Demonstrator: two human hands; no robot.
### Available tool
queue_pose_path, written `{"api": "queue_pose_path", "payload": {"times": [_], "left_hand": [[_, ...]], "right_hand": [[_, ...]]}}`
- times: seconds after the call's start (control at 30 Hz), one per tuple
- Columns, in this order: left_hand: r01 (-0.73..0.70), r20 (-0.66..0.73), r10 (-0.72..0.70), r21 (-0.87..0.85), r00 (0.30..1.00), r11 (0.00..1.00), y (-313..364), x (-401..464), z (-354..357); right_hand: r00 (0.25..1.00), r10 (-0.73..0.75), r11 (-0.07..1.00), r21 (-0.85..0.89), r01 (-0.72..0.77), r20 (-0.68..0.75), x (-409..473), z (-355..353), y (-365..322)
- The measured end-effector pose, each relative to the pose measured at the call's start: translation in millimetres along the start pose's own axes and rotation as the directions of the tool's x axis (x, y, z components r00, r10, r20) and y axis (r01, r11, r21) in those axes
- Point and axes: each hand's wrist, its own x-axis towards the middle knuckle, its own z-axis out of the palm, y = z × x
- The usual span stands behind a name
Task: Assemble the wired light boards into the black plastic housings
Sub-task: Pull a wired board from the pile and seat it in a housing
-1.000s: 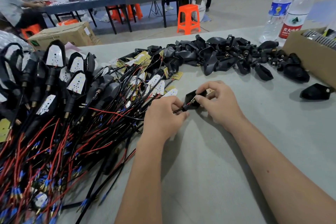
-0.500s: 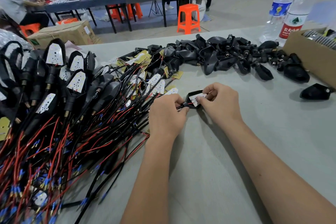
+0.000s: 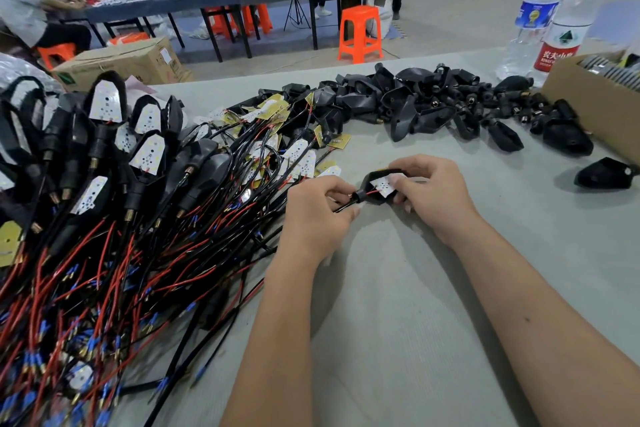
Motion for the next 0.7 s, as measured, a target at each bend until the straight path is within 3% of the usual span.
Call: {"api": "queue_pose_path", "payload": {"times": [0.13, 0.3, 0.47, 0.7], "left_hand": [[0.054, -0.022, -0.057, -0.133, 0.998, 0.990, -1.6, 3.0, -4.9], [0.097, -0.043, -0.120, -0.351, 0.992, 0.931, -3.9, 6.0, -13.2], [0.081, -0.055, -0.103, -0.311, 0.993, 0.947, -7.8, 6.4, -19.8], [-0.001, -0.094, -0.019, -0.208, 0.995, 0.978, -6.2, 4.2, -15.9]], "right_hand": [[0.999, 0.020, 0.967, 0.253, -0.029, 0.036, -0.3, -4.3, -3.4], [0.988, 0.019, 0.920, 0.385, -0.076, 0.150, -0.2, -11.3, -5.9], [0.961, -0.036, 0.916, 0.394, -0.078, 0.275, -5.6, -6.6, -10.9], [0.978, -0.052, 0.928, 0.372, -0.027, 0.202, -9.2, -4.3, -13.1]]}}
